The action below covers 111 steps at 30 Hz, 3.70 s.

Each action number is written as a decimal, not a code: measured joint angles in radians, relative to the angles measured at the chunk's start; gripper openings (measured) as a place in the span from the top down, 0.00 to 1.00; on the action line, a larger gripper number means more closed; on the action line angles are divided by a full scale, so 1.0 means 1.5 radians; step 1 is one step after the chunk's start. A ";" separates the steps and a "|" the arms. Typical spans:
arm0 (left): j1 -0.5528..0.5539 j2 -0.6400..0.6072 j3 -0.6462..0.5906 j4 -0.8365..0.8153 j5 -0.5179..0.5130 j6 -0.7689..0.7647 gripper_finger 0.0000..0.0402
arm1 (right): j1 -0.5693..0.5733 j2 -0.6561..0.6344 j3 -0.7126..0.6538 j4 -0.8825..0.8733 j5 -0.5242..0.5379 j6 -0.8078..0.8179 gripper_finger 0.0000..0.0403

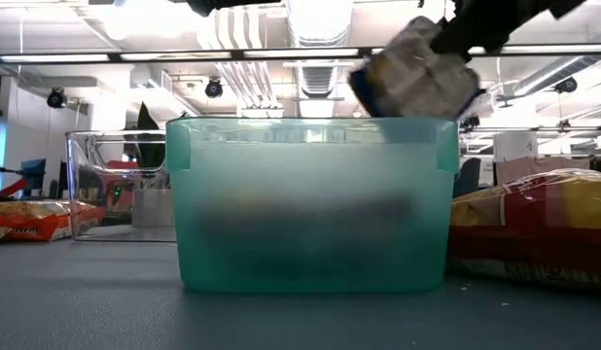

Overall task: Sort Maruchan noodles
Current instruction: Put the blue noodle pack into the transparent bin

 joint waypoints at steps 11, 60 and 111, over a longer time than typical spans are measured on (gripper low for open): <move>-0.001 0.104 0.008 0.156 0.014 0.052 0.37 | 0.000 0.013 -0.112 0.421 0.092 -0.116 0.75; -0.001 0.121 0.034 0.143 -0.060 0.033 0.73 | -0.002 0.054 -0.123 0.563 0.082 -0.042 0.52; -0.055 0.340 0.503 -1.140 -0.312 -0.127 0.75 | -0.047 0.012 -0.118 0.411 0.167 0.310 0.38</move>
